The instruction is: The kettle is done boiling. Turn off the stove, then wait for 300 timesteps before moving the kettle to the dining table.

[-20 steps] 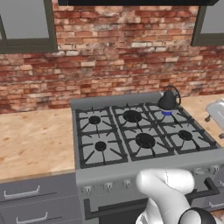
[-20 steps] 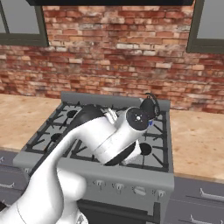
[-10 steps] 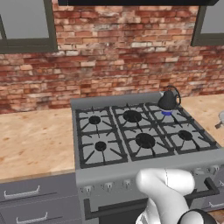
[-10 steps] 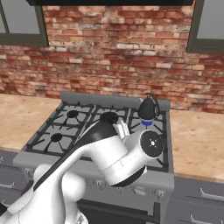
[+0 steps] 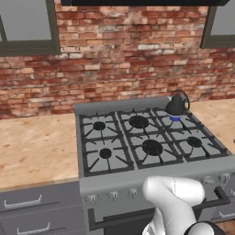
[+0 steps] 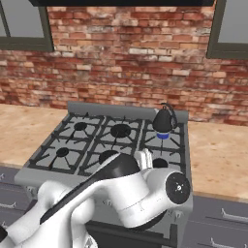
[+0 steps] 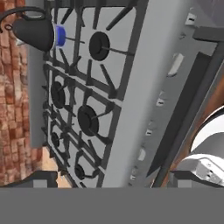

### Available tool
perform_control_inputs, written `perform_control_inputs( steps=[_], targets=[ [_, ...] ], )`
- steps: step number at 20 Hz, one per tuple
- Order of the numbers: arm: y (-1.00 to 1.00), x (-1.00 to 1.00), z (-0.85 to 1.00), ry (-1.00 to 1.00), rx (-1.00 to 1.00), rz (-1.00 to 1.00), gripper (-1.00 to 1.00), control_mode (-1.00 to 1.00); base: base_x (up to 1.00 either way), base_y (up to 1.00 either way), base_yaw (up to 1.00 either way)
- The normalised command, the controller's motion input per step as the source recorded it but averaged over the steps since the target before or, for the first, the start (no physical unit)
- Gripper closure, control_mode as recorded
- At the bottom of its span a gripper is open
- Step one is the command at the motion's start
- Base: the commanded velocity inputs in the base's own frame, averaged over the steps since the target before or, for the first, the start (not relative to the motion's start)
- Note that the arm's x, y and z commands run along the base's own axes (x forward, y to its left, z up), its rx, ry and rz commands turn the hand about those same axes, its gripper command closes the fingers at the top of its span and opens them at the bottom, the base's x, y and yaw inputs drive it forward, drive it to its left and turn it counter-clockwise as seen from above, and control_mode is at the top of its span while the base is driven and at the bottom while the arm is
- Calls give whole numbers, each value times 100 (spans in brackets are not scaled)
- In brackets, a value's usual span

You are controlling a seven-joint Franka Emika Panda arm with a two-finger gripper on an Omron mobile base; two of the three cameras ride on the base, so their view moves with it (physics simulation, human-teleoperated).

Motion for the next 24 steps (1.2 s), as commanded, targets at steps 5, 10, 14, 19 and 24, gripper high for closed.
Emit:
perform_control_inputs(
  steps=[5, 10, 14, 19, 24],
  targets=[
    [-1, -7, -28, -2, 10, -15, -100, -100, 0, 0, 0],
    [-1, -2, -23, -4, 8, -17, -100, -100, 0, 0, 0],
    [-2, -5, -18, -5, 6, -18, -100, -100, 0, 0, 0],
    [-1, -6, -14, -2, 3, -14, -100, -100, 0, 0, 0],
    [0, 0, -14, -1, 0, -3, -100, -100, 0, 0, 0]
  ],
)
